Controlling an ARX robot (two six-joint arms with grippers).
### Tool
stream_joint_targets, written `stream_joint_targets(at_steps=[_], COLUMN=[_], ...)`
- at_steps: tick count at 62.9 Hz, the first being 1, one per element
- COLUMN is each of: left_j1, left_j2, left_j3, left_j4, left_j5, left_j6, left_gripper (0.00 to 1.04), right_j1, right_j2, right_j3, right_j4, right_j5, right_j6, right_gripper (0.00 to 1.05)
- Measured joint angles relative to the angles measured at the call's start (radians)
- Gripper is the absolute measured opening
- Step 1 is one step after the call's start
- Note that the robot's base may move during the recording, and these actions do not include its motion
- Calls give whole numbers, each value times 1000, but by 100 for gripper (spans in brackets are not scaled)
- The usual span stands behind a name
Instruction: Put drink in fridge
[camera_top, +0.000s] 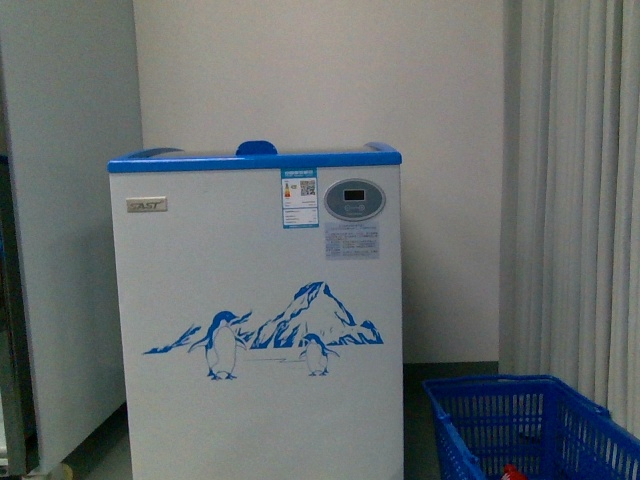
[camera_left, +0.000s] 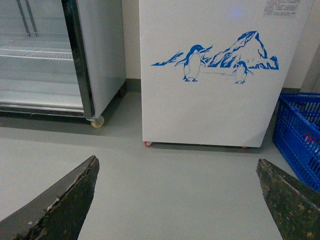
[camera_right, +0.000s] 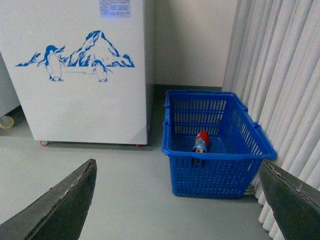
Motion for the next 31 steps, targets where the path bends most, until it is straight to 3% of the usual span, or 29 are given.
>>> stream_joint_targets(at_steps=[31], left_j1=[0], left_j2=[0], left_j3=[0], left_j4=[0], left_j5=[0], left_j6=[0], left_gripper=[97], right_j1=[0], right_j2=[0], right_j3=[0], right_j4=[0], right_j5=[0], right_j6=[0], right_gripper=[97])
